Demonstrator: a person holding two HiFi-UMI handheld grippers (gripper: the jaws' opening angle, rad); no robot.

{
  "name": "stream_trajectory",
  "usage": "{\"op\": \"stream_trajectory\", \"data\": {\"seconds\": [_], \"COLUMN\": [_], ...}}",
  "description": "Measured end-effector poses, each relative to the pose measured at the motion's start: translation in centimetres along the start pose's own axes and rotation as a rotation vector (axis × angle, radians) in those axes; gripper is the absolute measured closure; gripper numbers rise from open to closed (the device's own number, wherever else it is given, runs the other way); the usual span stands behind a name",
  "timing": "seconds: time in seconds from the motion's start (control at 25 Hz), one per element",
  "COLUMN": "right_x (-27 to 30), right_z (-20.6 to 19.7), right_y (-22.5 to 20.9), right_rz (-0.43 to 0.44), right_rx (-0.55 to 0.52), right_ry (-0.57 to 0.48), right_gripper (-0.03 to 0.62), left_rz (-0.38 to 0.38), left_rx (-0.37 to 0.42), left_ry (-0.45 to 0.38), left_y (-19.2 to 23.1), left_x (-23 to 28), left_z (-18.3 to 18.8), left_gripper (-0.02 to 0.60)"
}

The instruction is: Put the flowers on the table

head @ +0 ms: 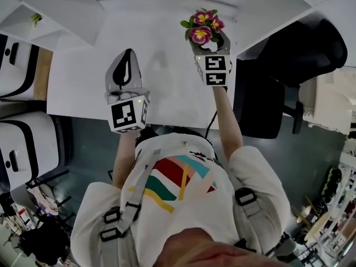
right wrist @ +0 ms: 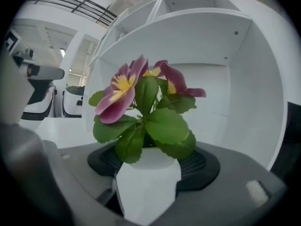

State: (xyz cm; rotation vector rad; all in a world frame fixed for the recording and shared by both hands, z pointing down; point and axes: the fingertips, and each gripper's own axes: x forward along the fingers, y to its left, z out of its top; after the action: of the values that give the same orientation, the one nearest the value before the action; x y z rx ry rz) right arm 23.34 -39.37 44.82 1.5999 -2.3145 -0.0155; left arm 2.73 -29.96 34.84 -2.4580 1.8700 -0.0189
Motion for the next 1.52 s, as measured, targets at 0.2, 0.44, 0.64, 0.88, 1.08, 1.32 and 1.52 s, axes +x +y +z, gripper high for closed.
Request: {"op": "stream_trajectory", "data": {"seconds": [0.2, 0.44, 0.64, 0.88, 1.08, 1.32, 1.52], "right_x": [4.2, 8.2, 10.7, 12.6, 13.5, 13.0, 12.9], "right_z": [-2.3, -6.5, -10.7, -13.8, -15.5, -17.3, -17.7], "right_y": [-3.1, -7.5, -10.4, -12.9, -14.2, -16.3, -16.8], "right_rz": [-0.006, -0.08, -0.128, -0.162, -0.189, -0.264, -0.272], "right_rx": [0.03, 0.065, 0.166, 0.211, 0.278, 0.311, 0.339], "right_ry": [0.048, 0.137, 0.207, 0.268, 0.284, 0.305, 0.289], "right_gripper": [0.269, 0.269, 0.269, 0.269, 0.269, 0.269, 0.269], "left_rz": [0.007, -0.002, 0.034, 0.038, 0.036, 0.056, 0.061], "left_rx": [0.006, 0.047, 0.097, 0.102, 0.108, 0.106, 0.101], "left_ry": [0.048, 0.111, 0.155, 0.222, 0.253, 0.274, 0.281], "left_y": [-0.2, -0.8, 0.1, -0.2, -0.3, 0.2, 0.6], "left_x": [0.4, 0.1, -1.0, -2.3, -2.6, -3.0, -3.0], "left_z": [-1.4, -3.4, -4.3, -6.5, -7.6, -8.4, -8.7], "left_gripper": [0.577, 0.577, 0.577, 0.577, 0.577, 0.577, 0.577]}}
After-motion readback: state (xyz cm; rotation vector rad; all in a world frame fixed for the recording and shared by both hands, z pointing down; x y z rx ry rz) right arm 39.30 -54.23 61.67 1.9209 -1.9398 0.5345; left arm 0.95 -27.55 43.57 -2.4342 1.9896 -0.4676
